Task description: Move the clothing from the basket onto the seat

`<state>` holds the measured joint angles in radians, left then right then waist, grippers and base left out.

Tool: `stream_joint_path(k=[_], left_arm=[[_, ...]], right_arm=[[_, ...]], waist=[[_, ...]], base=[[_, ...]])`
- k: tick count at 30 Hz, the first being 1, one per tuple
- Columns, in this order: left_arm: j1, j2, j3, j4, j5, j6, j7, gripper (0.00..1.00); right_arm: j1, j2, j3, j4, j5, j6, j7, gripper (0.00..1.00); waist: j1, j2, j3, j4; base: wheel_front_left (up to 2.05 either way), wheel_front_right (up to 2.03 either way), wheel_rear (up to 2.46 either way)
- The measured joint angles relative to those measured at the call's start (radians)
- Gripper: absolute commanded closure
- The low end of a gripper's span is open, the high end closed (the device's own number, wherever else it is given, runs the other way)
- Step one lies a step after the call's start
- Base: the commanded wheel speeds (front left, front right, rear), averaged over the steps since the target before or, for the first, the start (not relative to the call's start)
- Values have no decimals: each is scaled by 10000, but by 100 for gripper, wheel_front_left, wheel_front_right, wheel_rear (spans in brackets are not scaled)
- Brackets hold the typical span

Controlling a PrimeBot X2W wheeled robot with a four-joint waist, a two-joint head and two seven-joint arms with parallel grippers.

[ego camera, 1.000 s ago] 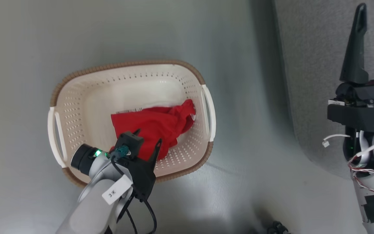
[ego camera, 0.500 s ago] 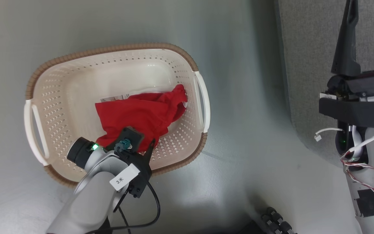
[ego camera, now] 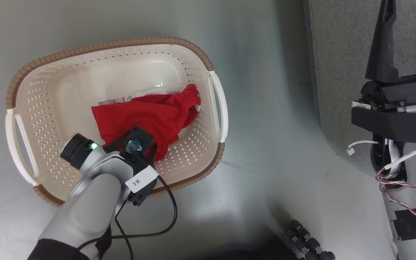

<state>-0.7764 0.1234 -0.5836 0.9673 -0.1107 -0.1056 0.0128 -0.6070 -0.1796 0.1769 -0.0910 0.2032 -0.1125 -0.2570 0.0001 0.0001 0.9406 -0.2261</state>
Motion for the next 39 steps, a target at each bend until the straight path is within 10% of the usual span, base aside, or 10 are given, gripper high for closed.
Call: stream_joint_path(k=[1,5,39], left_arm=[[-13,-12,-25,52,29,2,-2,3],[-128,-54,-123,278,109,88,-127,100],[-178,-639,696,-113,-1225,-94,-2623,100]], right_arm=[[0,4,-6,0,-21,0,0,0],[-1,54,-35,35,-38,0,0,0],[437,426,59,2489,-119,598,0,0]], waist=[[0,0,13,-3],[-2,0,22,8],[-2,-3,-2827,646]], base=[[0,0,0],[0,0,0],[0,0,0]])
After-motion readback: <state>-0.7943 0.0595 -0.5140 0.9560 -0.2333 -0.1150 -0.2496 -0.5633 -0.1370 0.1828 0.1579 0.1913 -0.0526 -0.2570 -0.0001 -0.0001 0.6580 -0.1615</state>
